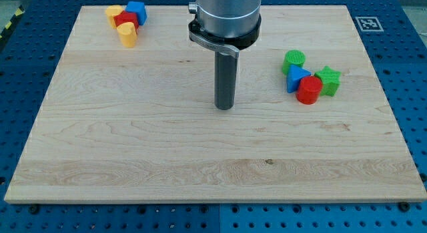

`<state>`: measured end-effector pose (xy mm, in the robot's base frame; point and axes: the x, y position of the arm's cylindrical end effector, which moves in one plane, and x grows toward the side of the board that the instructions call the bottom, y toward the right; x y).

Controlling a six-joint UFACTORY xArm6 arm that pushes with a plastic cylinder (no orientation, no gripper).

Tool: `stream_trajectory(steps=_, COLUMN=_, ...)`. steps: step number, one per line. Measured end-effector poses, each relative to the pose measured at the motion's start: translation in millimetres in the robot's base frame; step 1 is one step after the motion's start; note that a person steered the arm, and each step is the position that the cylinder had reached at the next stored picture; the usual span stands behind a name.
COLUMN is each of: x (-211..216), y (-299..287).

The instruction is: Move your arm diagonal to the green circle

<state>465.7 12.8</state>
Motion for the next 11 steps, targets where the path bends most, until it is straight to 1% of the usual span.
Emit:
stream_trajectory(steps=5, x=-6.9, y=0.0)
stream_trajectory(steps=6, x=-40.9, y=-2.4)
stream_trajectory(steps=7, x=-99.7, y=-2.4)
stream_trajectory(steps=8, x=-134.0, y=4.8)
stream_trajectory(steps=9, x=-134.0, y=7.7)
stream_trajectory(steps=10, x=-132.5, y=65.4)
stream_trajectory(steps=11, x=-110.2, y=106.0)
